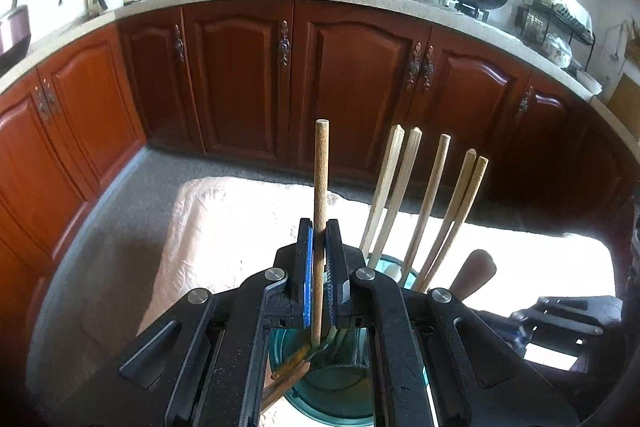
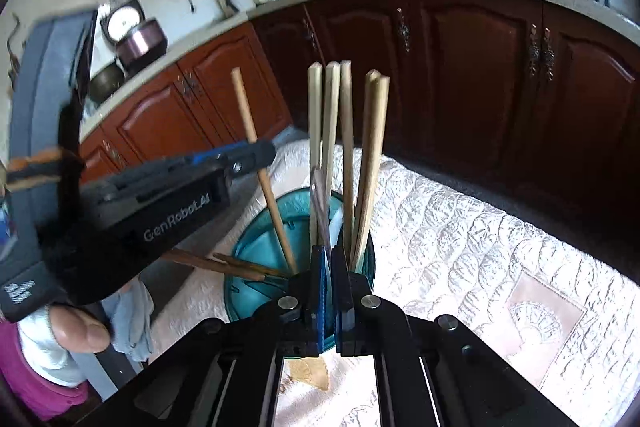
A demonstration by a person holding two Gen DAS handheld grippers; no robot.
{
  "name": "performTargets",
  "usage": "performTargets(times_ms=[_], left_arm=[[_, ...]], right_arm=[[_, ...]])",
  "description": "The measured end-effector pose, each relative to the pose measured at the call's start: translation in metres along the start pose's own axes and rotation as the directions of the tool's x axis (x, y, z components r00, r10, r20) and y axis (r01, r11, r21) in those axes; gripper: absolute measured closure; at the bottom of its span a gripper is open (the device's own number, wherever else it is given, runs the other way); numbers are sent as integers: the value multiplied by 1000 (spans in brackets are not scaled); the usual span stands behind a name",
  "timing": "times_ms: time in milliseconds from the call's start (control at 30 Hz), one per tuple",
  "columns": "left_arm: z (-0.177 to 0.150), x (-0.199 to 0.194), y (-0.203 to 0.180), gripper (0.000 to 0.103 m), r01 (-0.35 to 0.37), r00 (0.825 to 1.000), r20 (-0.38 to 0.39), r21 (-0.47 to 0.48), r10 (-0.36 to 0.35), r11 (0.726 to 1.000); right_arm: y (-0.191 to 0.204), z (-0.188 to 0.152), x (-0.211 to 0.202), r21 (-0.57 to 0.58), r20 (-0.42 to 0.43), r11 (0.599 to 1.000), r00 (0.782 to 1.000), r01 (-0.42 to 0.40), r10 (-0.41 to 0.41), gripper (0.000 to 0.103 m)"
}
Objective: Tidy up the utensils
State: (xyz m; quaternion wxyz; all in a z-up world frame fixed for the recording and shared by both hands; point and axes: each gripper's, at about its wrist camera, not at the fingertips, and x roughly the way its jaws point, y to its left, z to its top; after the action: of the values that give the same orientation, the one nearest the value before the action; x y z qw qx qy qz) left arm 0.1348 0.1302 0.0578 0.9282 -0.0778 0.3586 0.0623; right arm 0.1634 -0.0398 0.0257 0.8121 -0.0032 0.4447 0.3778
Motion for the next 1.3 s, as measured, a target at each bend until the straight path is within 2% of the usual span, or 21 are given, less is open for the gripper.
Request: performTargets(times_ms=[167, 233, 267, 333, 500, 600, 767, 1000, 1100, 1300], left_arm=[[3, -8, 5, 95, 42, 999, -16, -29, -43, 999], [4, -14, 7, 86, 46, 999, -15, -37, -46, 998], [3, -18, 9, 81, 51, 999, -12, -45, -52, 998], [2, -25, 12, 63, 67, 998, -6, -61, -67, 996], [-6, -50, 13, 59, 87, 996, 16, -70, -86, 994], [-14, -63, 13, 52, 87, 996, 30, -70, -85, 994], [-33, -88, 5, 52, 56, 996, 70, -18, -55, 998], [-52, -112, -1, 52, 35, 993, 110, 14, -37, 999], [-59, -119, -1, 52, 31, 993, 116, 20, -33, 999], [-68, -129, -3, 52, 13, 992, 125, 30, -16, 999]], right_arm=[[-10, -5, -16, 35, 22, 999, 1000, 4, -4, 95], [-12, -9, -24, 48, 33, 999, 999, 2, -4, 88], [-14, -11, -28, 59, 42, 998, 999, 3, -6, 80], [-16, -21, -38, 80, 59, 997, 998, 5, -10, 77], [-13, -37, -56, 111, 92, 993, 995, 28, -38, 77], [-5, -44, -65, 118, 113, 992, 992, 43, -56, 77], [19, -50, -78, 115, 149, 990, 984, 83, -100, 68], [44, -57, -96, 100, 196, 986, 969, 133, -151, 67], [52, -59, -102, 93, 212, 984, 963, 149, -166, 63], [63, -56, -104, 81, 209, 982, 960, 173, -187, 63]])
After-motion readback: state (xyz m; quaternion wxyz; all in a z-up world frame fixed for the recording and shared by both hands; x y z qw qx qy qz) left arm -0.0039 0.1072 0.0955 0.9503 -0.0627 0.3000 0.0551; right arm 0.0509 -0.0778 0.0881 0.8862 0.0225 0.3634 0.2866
